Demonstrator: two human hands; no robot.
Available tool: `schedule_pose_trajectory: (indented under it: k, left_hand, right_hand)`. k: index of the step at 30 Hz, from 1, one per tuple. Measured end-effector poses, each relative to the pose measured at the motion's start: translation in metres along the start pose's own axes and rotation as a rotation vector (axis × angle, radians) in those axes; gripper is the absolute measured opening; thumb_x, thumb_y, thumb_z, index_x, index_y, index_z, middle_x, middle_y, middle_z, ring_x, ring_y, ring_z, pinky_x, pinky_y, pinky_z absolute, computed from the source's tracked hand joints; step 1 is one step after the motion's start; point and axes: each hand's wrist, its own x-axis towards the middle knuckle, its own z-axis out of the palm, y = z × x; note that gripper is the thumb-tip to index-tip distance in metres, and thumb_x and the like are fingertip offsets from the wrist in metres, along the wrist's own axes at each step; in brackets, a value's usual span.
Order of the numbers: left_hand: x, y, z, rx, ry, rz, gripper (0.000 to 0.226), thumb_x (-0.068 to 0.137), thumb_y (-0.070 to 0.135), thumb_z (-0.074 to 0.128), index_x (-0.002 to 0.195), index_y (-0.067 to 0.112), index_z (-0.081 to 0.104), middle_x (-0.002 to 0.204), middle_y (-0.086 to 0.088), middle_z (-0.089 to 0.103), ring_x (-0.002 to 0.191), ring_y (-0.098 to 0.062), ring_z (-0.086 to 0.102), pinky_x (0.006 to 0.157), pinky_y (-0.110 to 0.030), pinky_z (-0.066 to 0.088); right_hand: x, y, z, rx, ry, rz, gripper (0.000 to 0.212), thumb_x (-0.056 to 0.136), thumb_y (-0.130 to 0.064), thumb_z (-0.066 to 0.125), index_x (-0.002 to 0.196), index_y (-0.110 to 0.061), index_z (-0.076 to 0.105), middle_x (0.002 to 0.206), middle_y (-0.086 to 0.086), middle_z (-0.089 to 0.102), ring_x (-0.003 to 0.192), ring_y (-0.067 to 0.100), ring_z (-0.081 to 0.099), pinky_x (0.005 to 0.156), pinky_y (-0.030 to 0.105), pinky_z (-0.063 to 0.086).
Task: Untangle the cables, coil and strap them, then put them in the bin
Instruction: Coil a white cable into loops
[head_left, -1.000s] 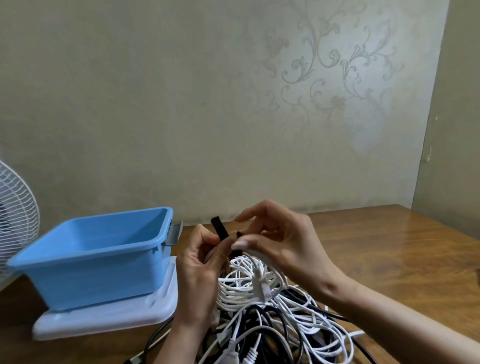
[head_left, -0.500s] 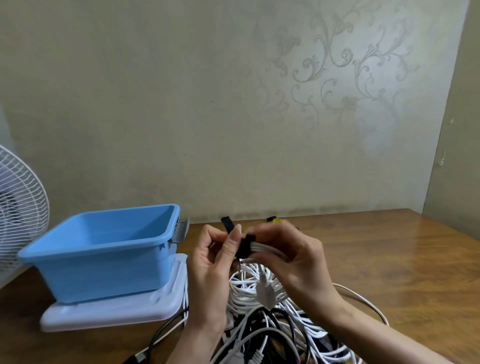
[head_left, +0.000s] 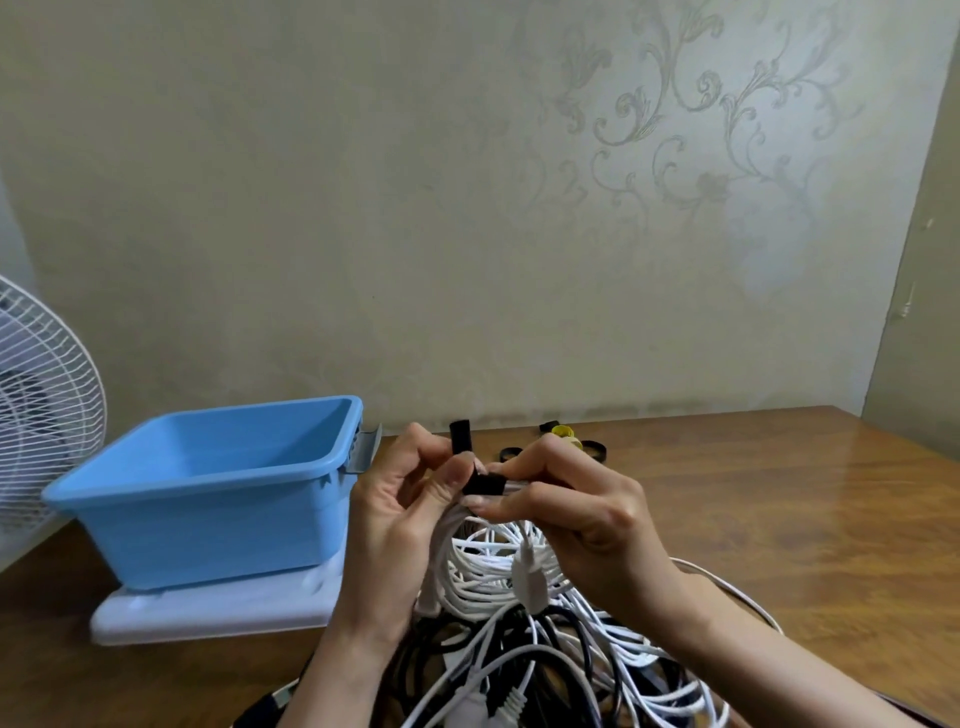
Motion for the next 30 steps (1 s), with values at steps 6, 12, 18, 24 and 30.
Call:
schedule_pose_trajectory:
  k: [6, 12, 18, 24, 30]
  left_hand:
    - [-0.001, -0.002, 0.005, -0.362, 0.021, -0.049, 0.038, 0.053, 0.048, 0.087, 0.065, 0.018, 0.067, 0.068, 0.001, 0.063, 0.065, -0.009, 0.061, 0.062, -0.019, 0.052]
    - [0.001, 0.003, -0.004, -0.288, -0.122, 0.068, 0.041, 0.068, 0.042, 0.080, 0.065, 0.008, 0.057, 0.071, -0.002, 0.053, 0.076, -0.012, 0.057, 0.073, -0.021, 0.049]
    - [0.001, 0.007, -0.003, -0.228, -0.187, 0.058, 0.029, 0.068, 0.044, 0.080, 0.066, 0.018, 0.067, 0.070, -0.003, 0.052, 0.070, -0.015, 0.055, 0.070, -0.023, 0.048]
    - [0.000, 0.007, -0.002, -0.074, -0.016, 0.027, 0.040, 0.061, 0.058, 0.079, 0.067, 0.021, 0.065, 0.067, 0.001, 0.058, 0.065, -0.012, 0.054, 0.063, -0.020, 0.048]
    - [0.002, 0.007, -0.004, -0.003, -0.039, -0.092, 0.036, 0.063, 0.054, 0.076, 0.067, 0.019, 0.067, 0.066, 0.006, 0.063, 0.063, -0.006, 0.057, 0.060, -0.018, 0.048]
  right_hand:
    - [0.003, -0.002, 0.001, 0.032, 0.059, 0.032, 0.023, 0.093, -0.021, 0.059, 0.086, -0.009, 0.077, 0.084, 0.003, 0.053, 0.077, 0.007, 0.057, 0.069, 0.008, 0.040]
    - [0.007, 0.002, -0.004, 0.262, 0.030, 0.133, 0.012, 0.078, 0.000, 0.072, 0.078, -0.011, 0.075, 0.079, -0.004, 0.057, 0.073, 0.003, 0.059, 0.064, 0.013, 0.043]
    - [0.010, 0.000, -0.008, 0.369, 0.030, 0.334, 0.026, 0.072, 0.006, 0.063, 0.071, -0.020, 0.066, 0.073, -0.008, 0.064, 0.068, 0.009, 0.063, 0.061, 0.022, 0.049]
    - [0.005, -0.008, 0.000, 0.233, 0.078, 0.179, 0.012, 0.075, 0.004, 0.072, 0.081, -0.006, 0.070, 0.078, -0.002, 0.068, 0.074, 0.004, 0.065, 0.065, 0.017, 0.051]
    - [0.001, -0.015, 0.006, 0.110, 0.053, -0.003, 0.014, 0.085, 0.002, 0.067, 0.071, 0.003, 0.066, 0.077, 0.012, 0.062, 0.069, 0.020, 0.062, 0.061, 0.027, 0.050]
